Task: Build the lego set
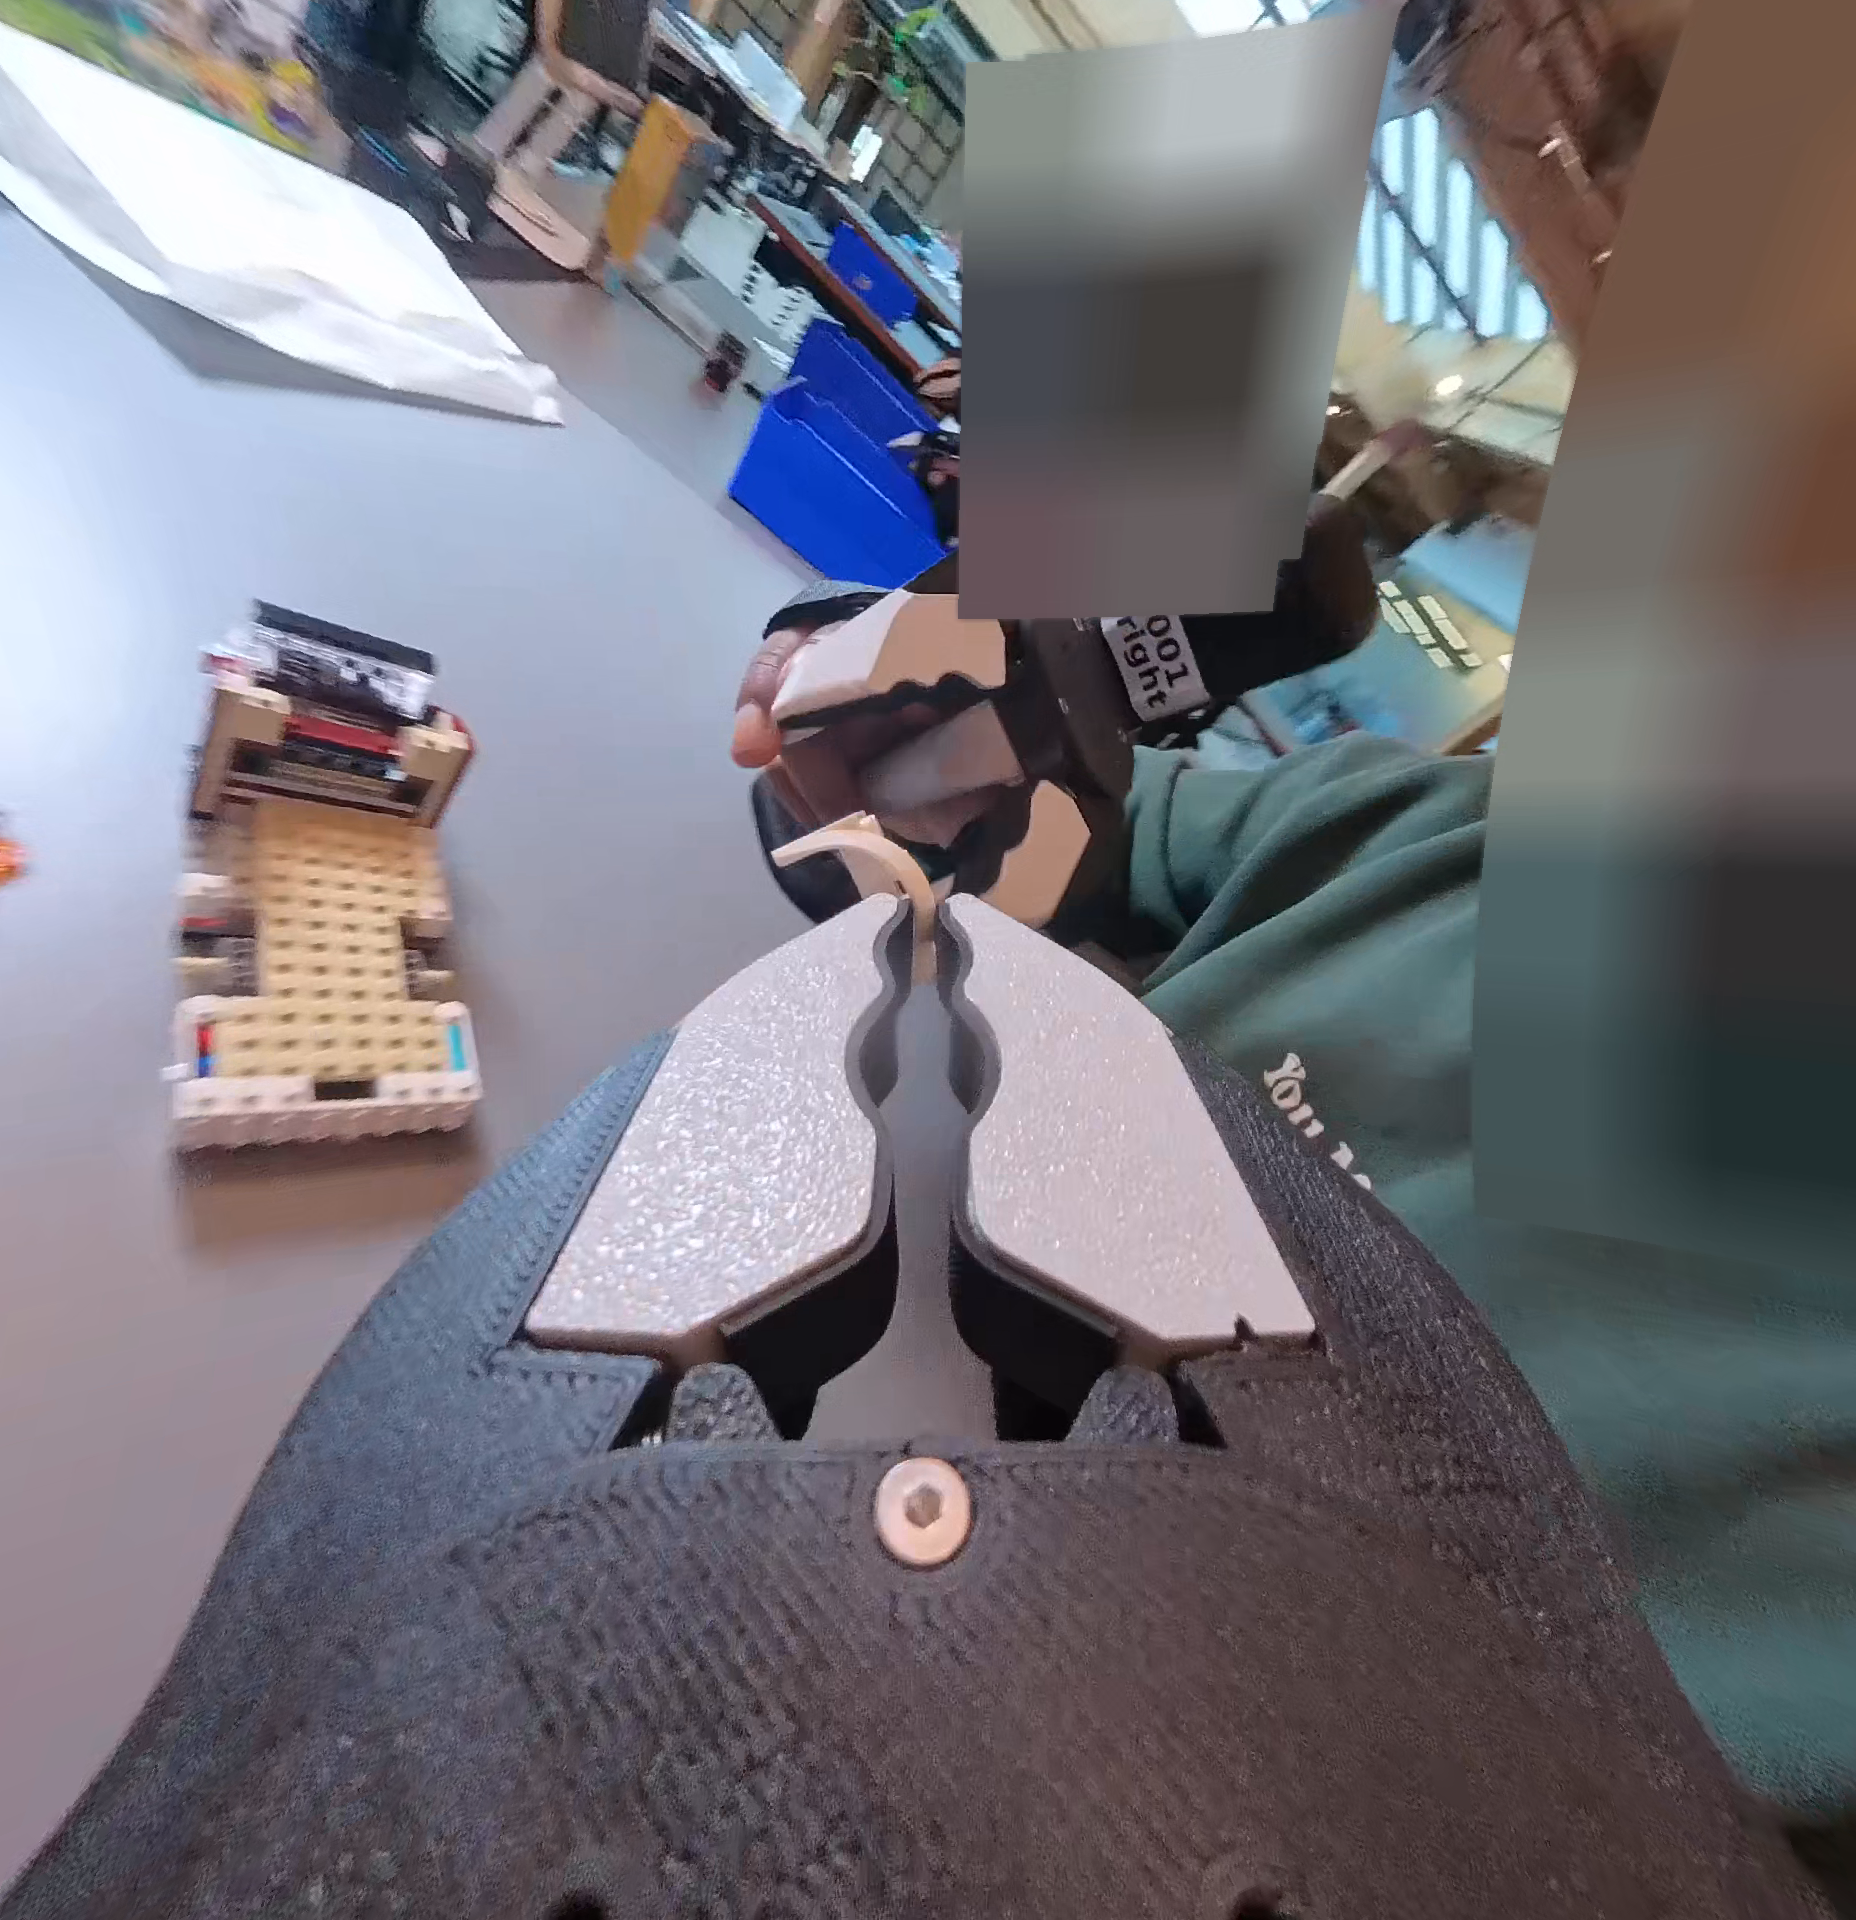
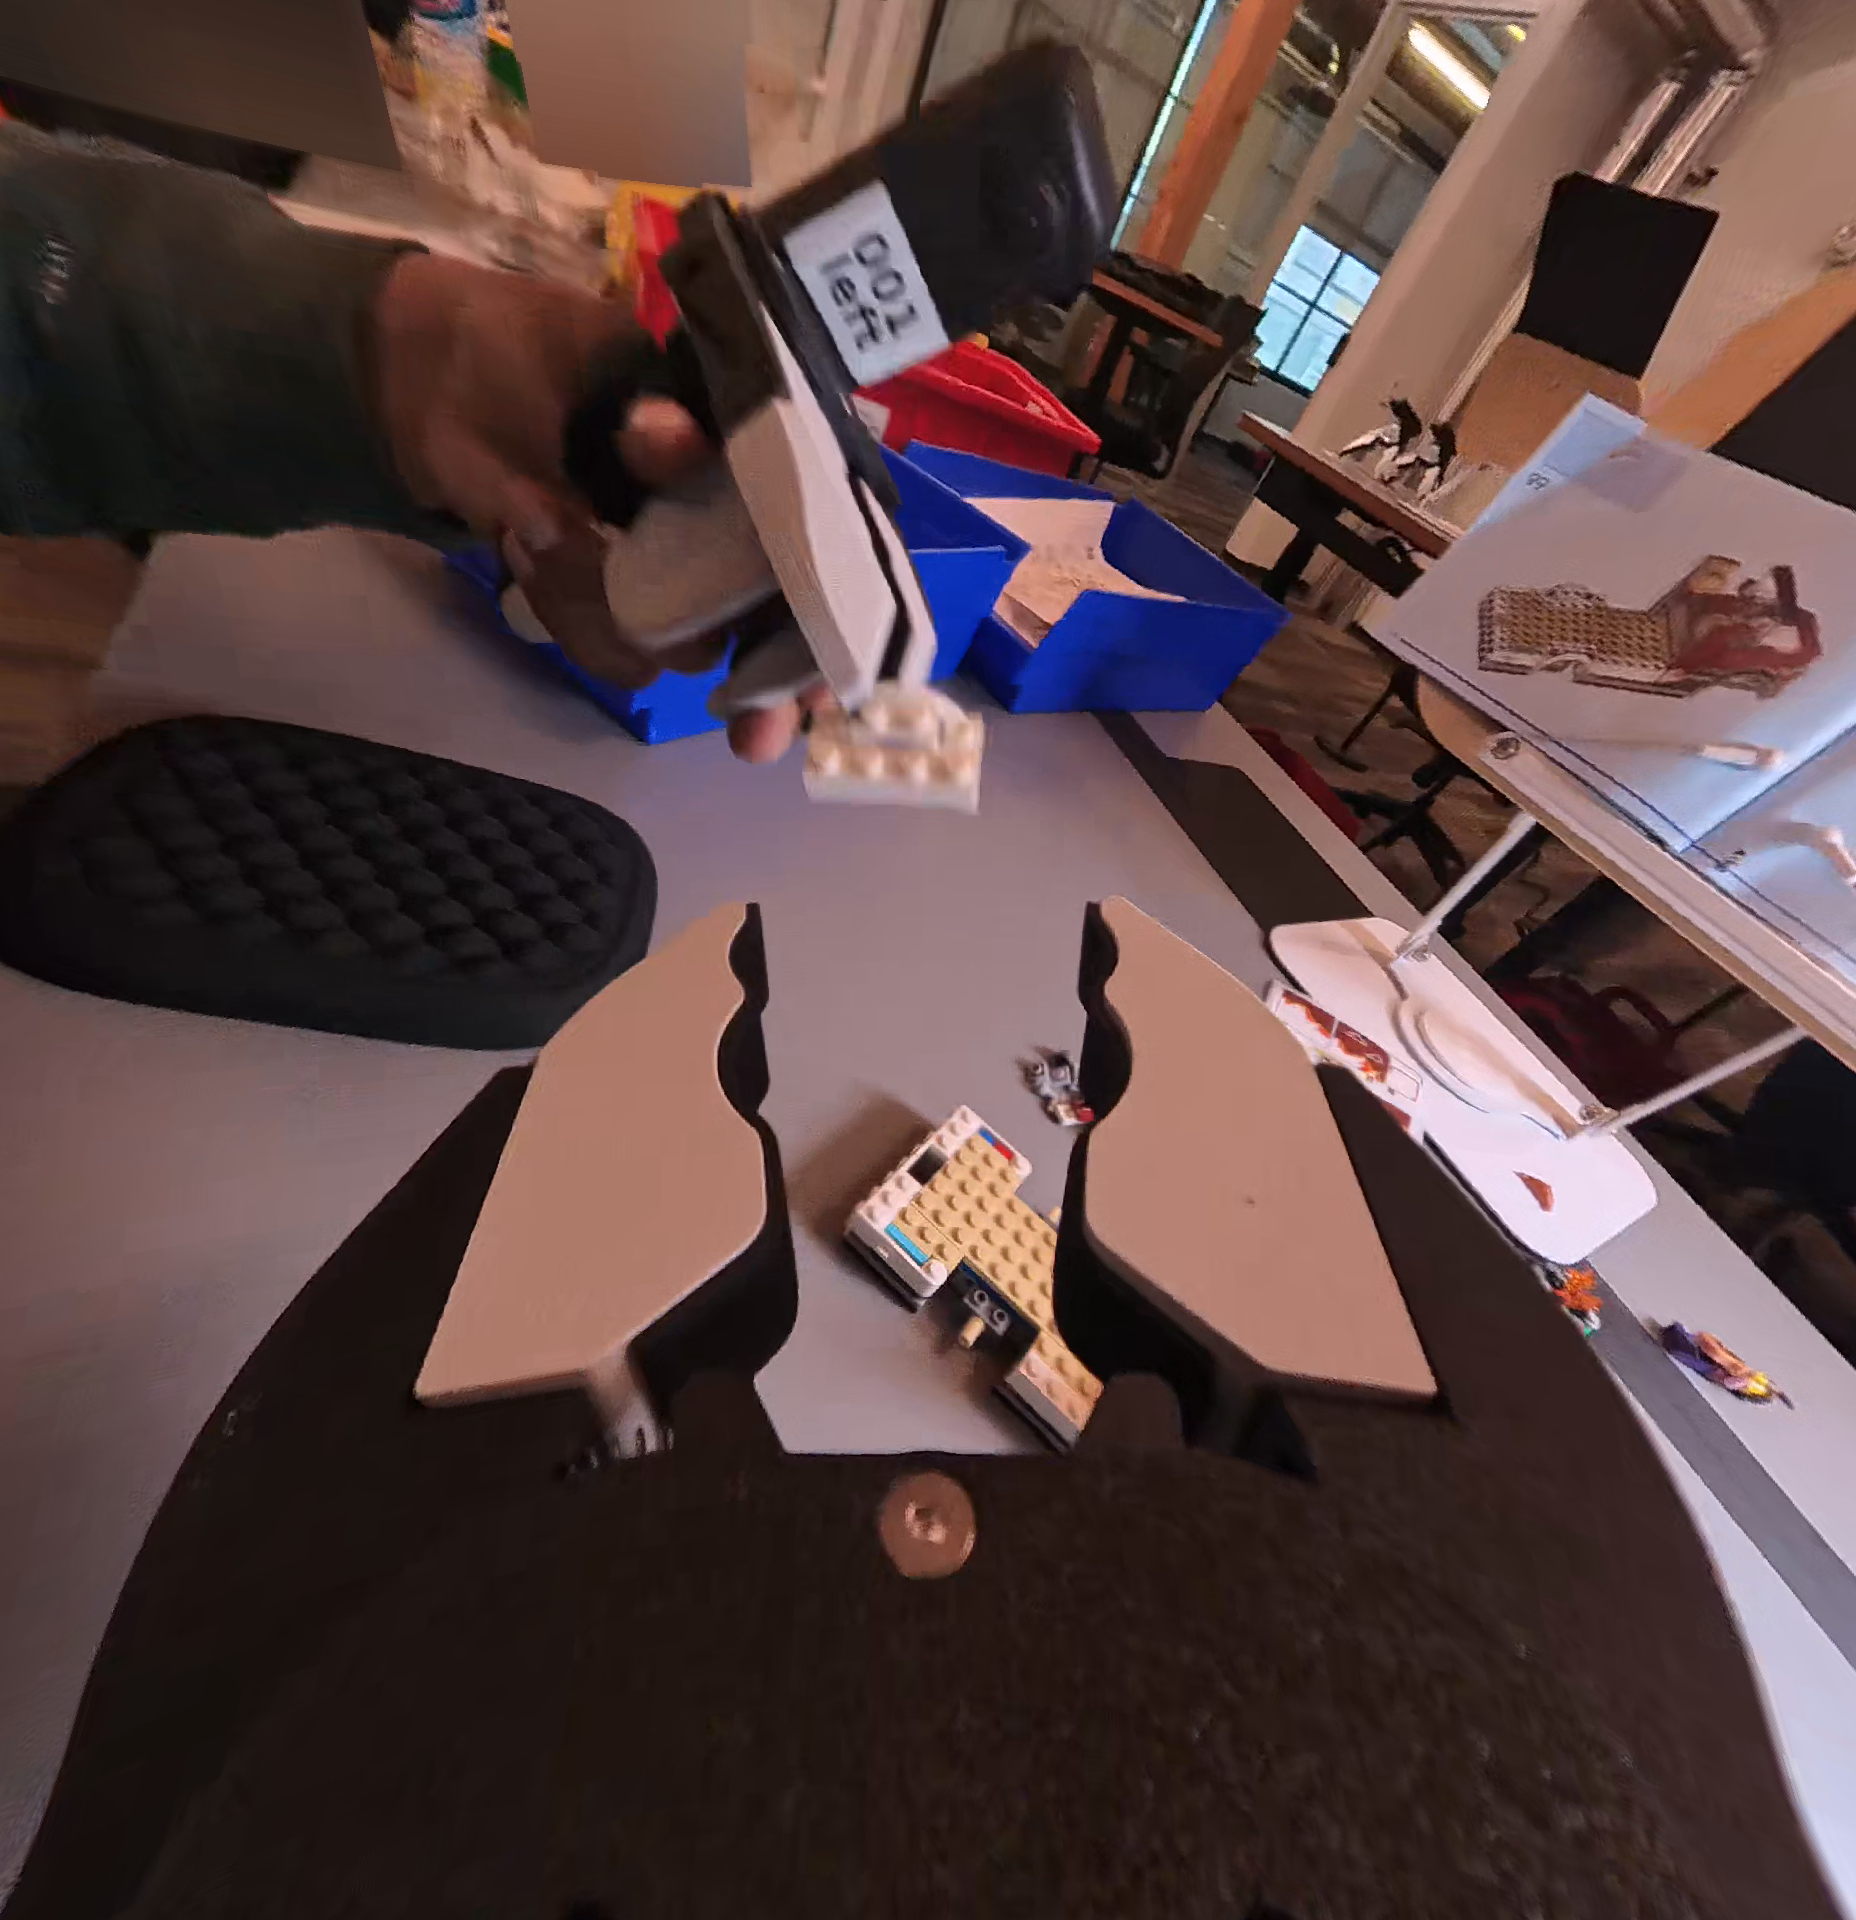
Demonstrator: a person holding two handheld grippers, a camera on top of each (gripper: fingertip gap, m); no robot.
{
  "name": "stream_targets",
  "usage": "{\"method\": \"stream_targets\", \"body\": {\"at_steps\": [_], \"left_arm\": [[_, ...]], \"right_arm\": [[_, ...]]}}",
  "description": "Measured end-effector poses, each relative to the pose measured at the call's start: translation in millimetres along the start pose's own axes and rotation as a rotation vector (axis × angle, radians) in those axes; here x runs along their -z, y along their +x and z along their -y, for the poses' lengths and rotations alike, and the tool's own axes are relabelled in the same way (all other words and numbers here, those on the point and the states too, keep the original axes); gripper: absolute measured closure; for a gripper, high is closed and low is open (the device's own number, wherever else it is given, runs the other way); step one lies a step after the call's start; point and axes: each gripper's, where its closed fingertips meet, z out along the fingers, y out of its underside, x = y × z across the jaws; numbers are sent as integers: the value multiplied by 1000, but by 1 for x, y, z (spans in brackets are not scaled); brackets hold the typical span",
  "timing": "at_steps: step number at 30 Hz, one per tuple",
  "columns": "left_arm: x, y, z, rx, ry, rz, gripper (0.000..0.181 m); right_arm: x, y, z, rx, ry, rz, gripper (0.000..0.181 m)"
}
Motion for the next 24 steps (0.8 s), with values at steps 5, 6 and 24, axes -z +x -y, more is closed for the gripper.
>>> {"method": "stream_targets", "body": {"at_steps": [5, 6, 24], "left_arm": [[-45, -18, -8, 98, -9, -105, 177], [-49, -20, -9, 103, -6, -113, 177], [-37, -167, -87, -467, -550, 571, 111]], "right_arm": [[0, 3, -19, 27, -97, -37, 145], [2, 5, -24, 11, -118, -39, 146], [27, 19, -163, -336, -604, -64, 146]]}}
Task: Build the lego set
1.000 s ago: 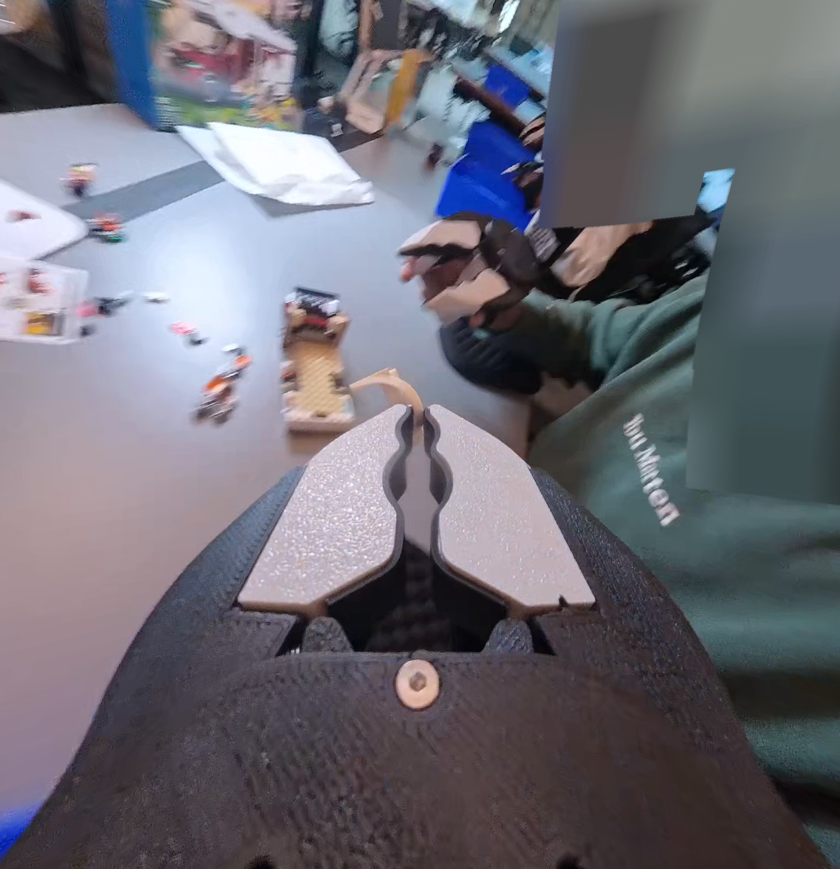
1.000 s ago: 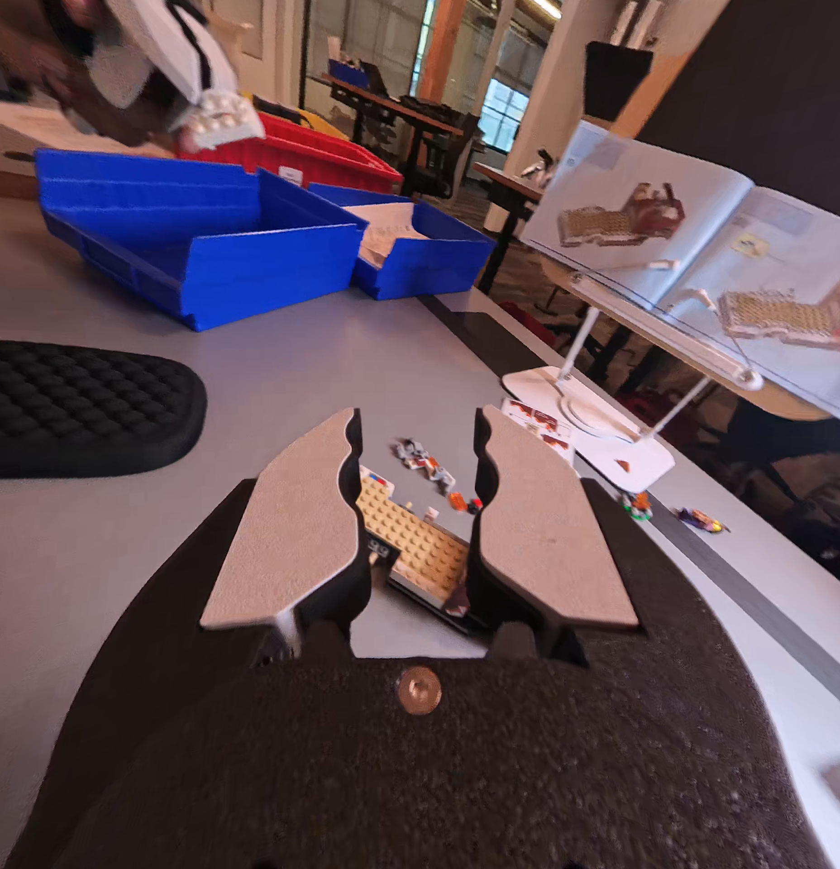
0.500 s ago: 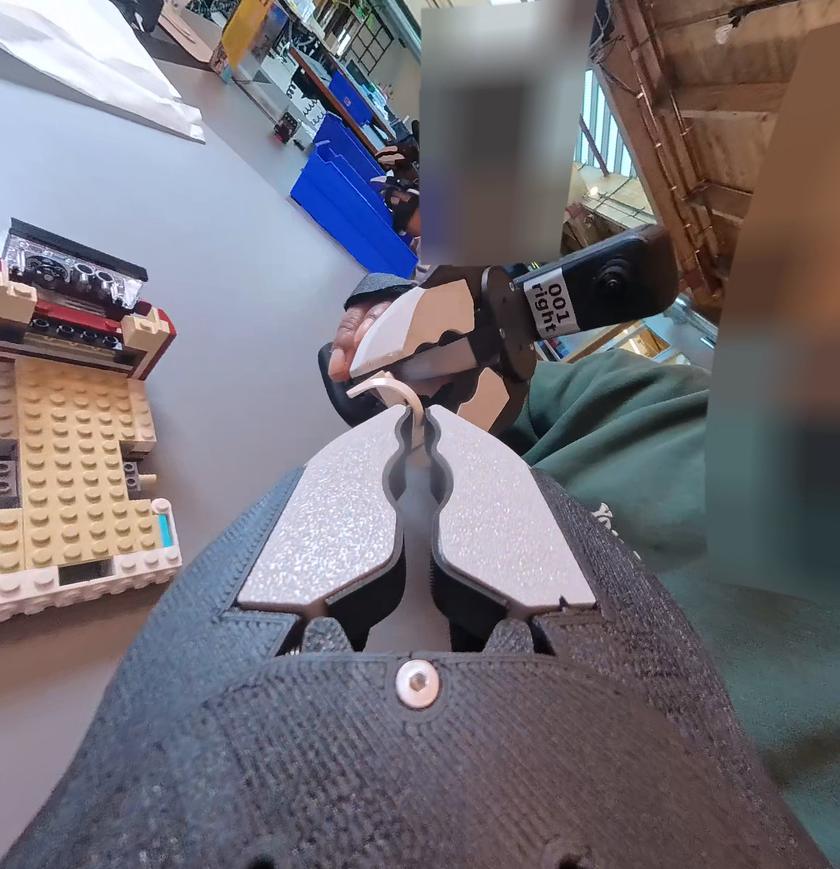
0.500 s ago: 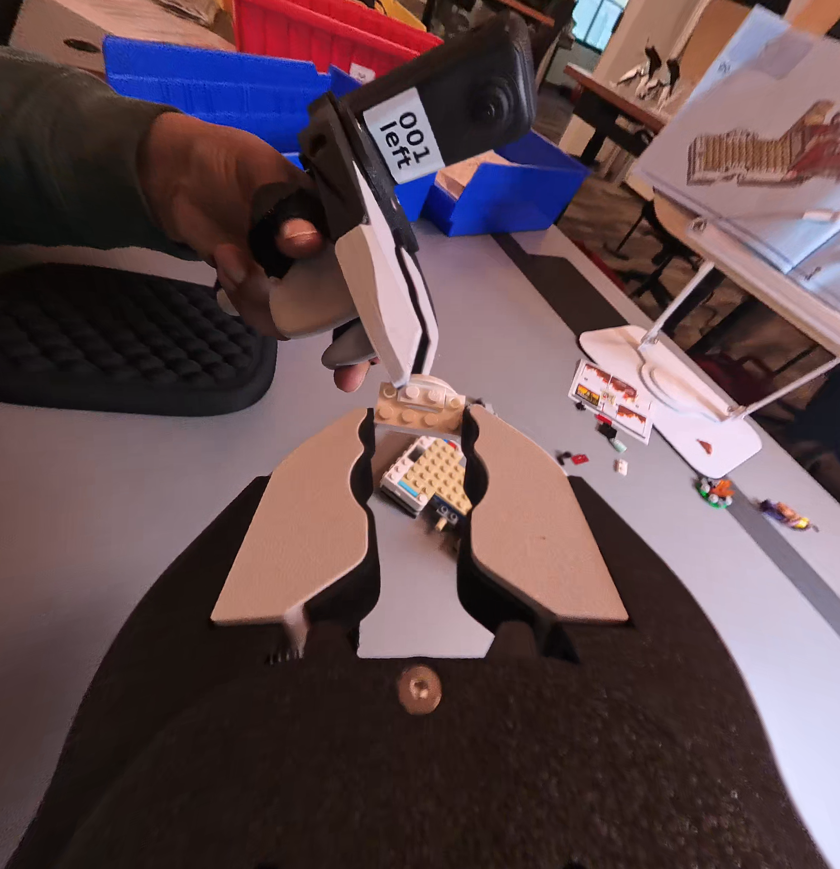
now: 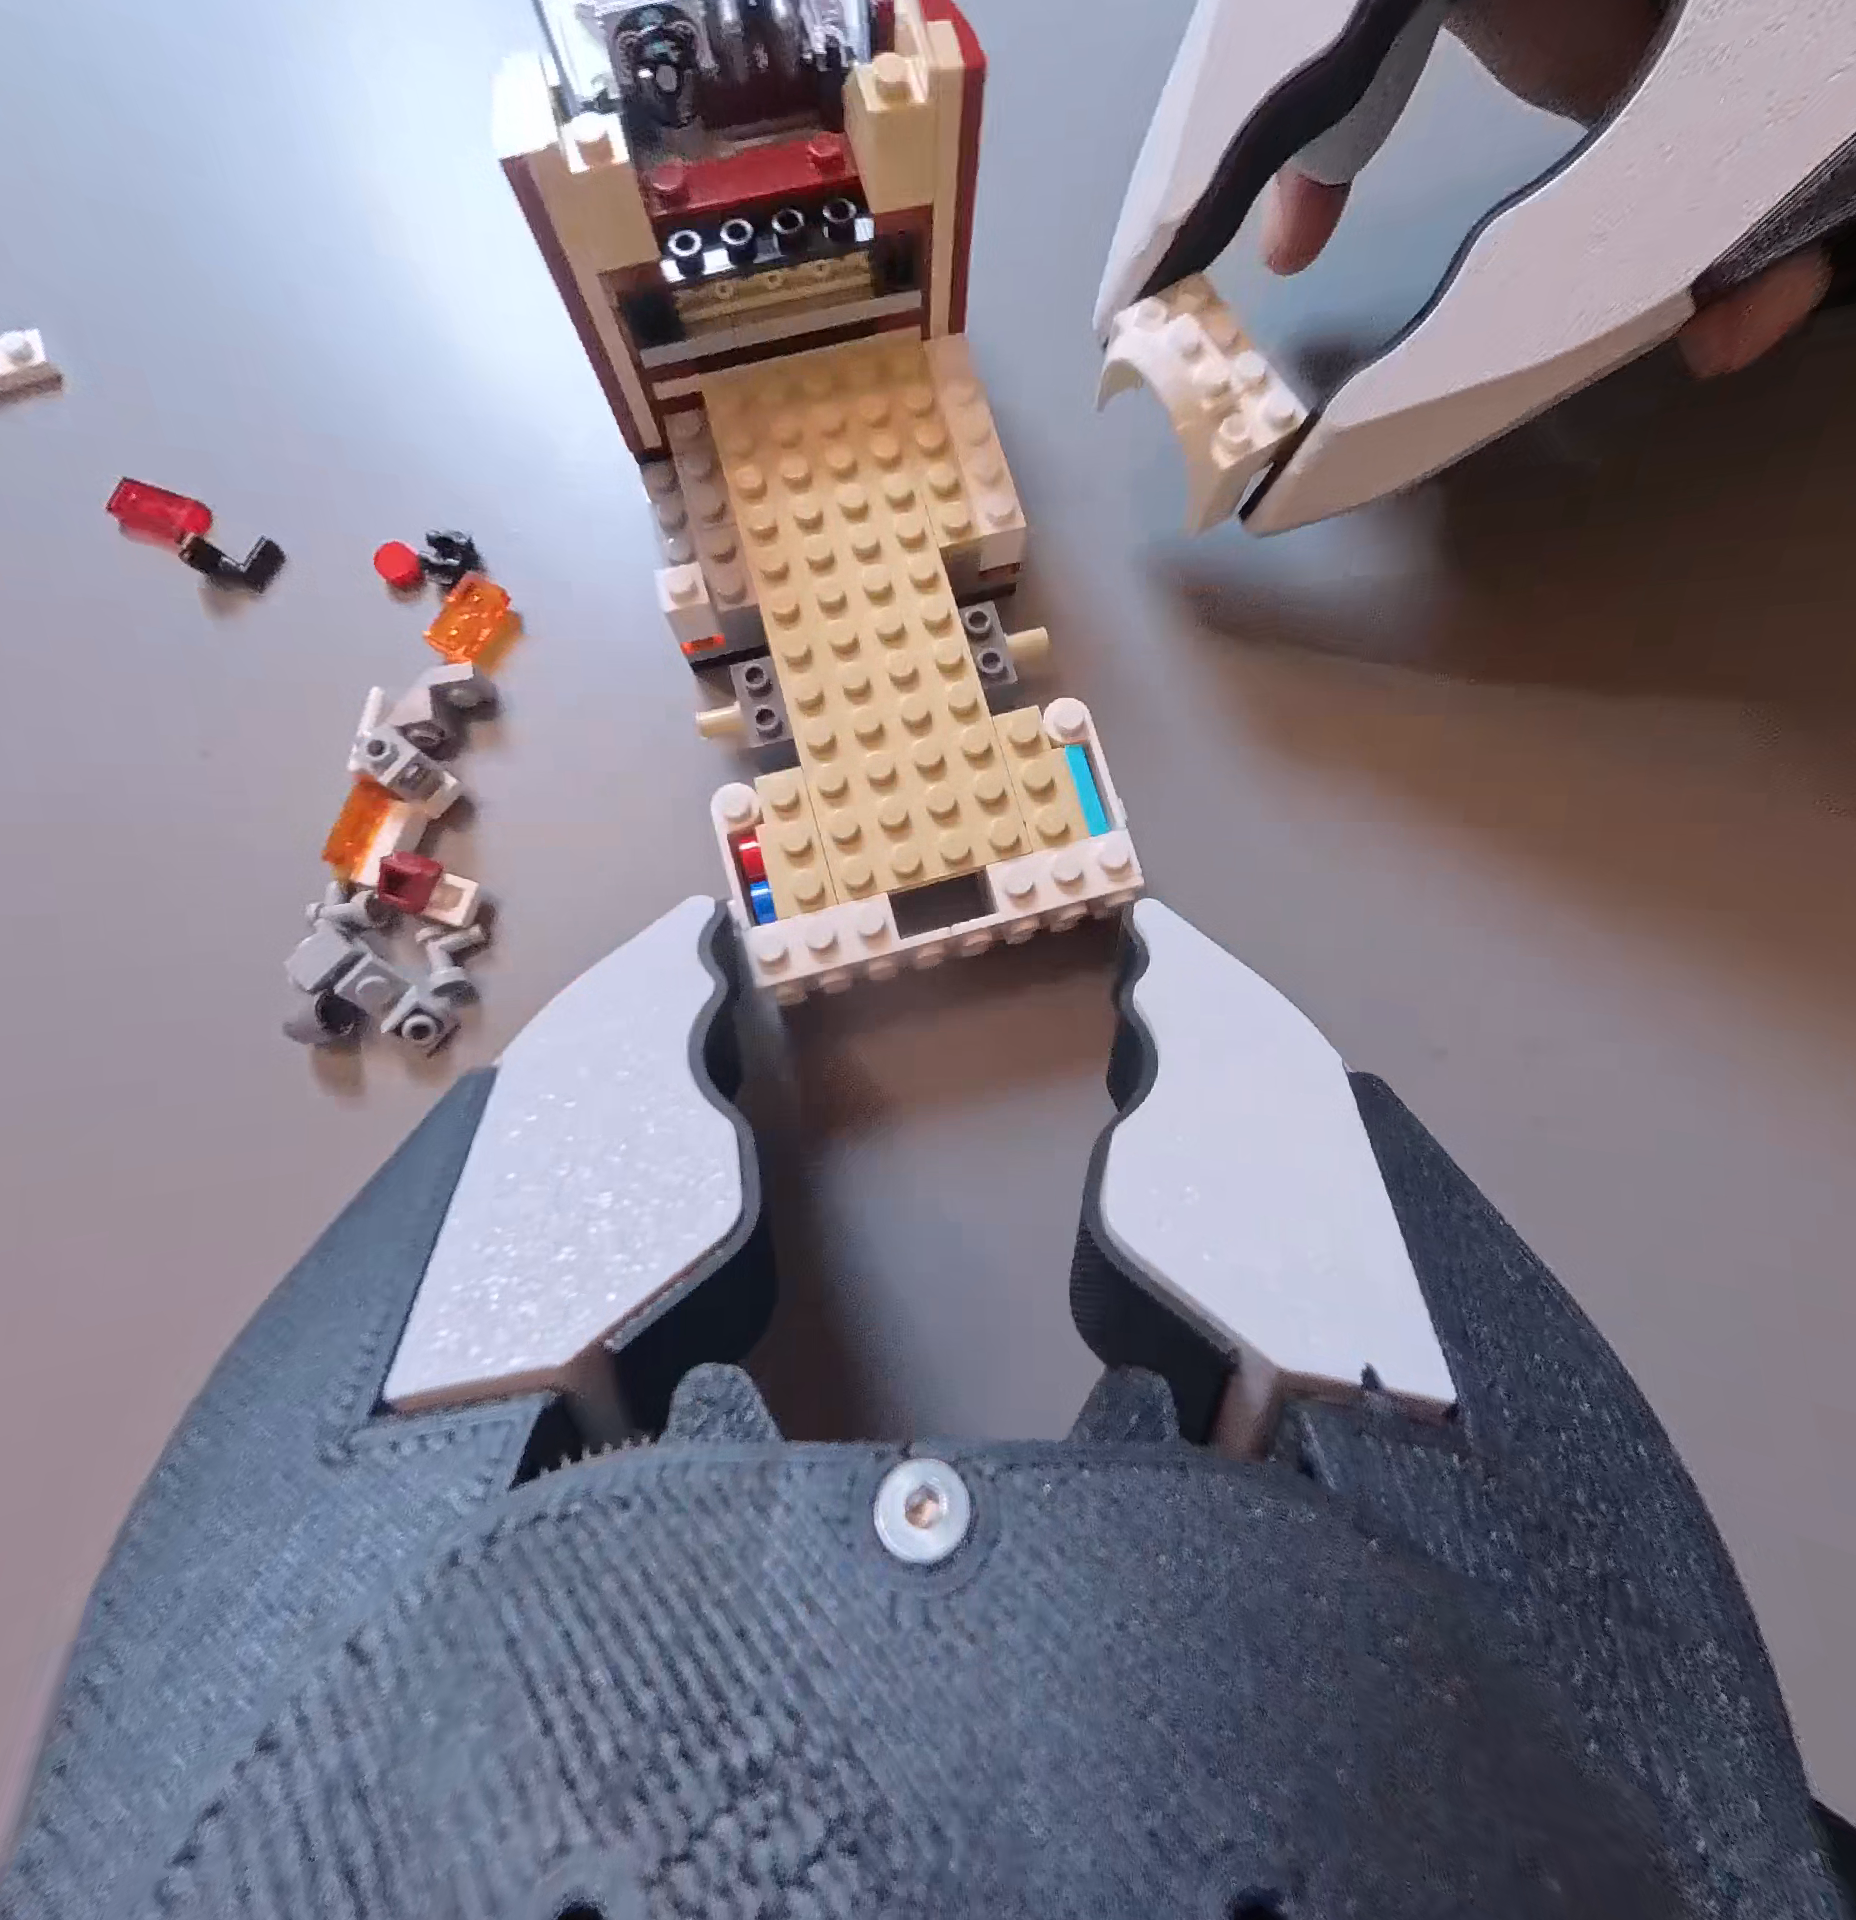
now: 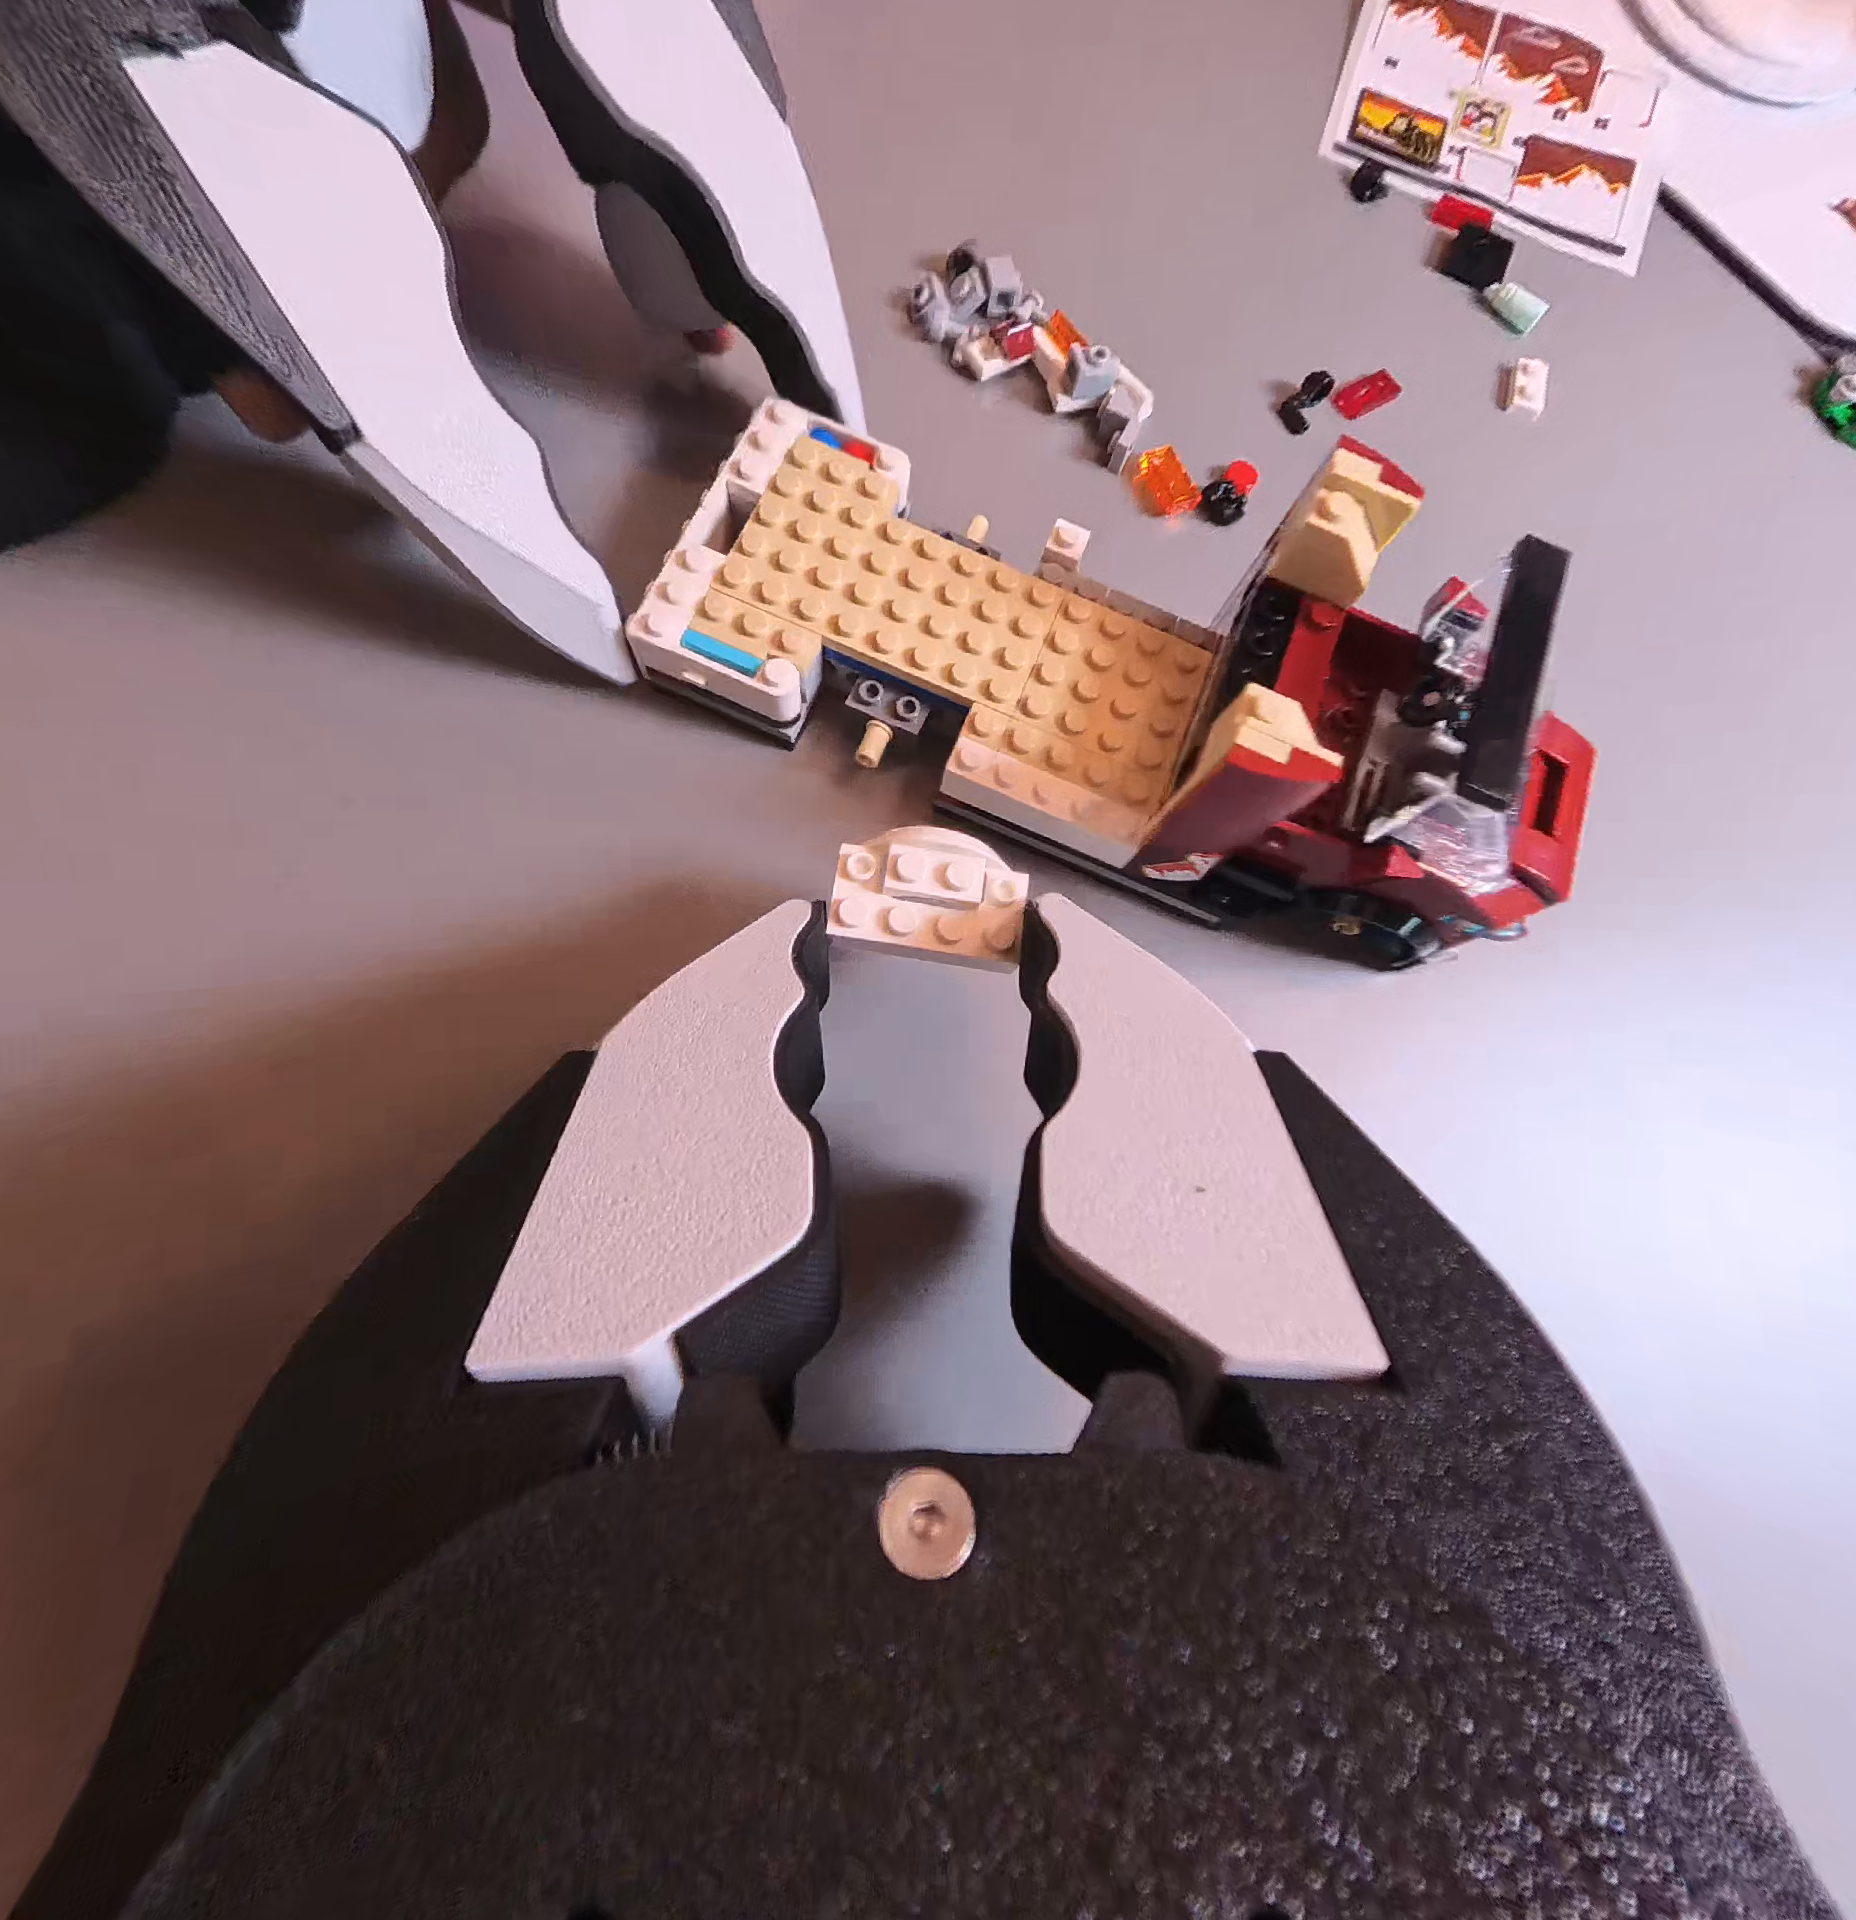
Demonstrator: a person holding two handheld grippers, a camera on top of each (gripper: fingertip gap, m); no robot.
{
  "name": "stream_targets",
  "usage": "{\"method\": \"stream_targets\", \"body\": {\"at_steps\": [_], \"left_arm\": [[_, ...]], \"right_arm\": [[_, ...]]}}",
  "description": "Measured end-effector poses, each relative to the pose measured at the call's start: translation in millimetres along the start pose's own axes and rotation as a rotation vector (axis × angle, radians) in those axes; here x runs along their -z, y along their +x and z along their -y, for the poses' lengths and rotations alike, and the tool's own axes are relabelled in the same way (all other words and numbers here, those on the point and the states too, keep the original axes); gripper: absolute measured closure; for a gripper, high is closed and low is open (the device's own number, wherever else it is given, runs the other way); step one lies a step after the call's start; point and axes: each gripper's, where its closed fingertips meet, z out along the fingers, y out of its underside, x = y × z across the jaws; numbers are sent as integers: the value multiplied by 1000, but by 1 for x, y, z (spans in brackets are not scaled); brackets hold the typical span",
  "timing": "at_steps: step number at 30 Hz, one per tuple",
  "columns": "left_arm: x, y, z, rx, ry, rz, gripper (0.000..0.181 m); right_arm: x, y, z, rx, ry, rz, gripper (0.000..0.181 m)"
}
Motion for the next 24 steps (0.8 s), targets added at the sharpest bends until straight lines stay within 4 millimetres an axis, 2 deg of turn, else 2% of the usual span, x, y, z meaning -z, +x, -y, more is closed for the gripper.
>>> {"method": "stream_targets", "body": {"at_steps": [3, 5, 8, 13, 16, 18, 20, 24], "left_arm": [[1, 12, 2, -32, 3, 1, 131], [1, 24, 6, -27, 34, -30, 133], [0, 30, 7, -39, 33, -38, 136], [2, 28, 7, -24, 49, -34, 132], [13, 24, 16, -7, 115, -26, 133], [32, 23, 30, 9, 217, -21, 134], [59, 17, 43, 33, 317, 9, 134], [135, -2, 57, 77, 494, 156, 135]], "right_arm": [[-4, -5, -6, 31, -40, 20, 146], [-5, -8, -10, 45, -60, 32, 146], [-5, -8, -14, 67, -85, 37, 146], [-5, -11, -18, 85, -114, 64, 142], [-4, -11, -18, 80, -114, 81, 133], [-3, -12, -17, 80, -99, 91, 132], [-1, -12, -15, 85, -83, 96, 131], [16, -7, 0, 79, 17, 89, 130]]}}
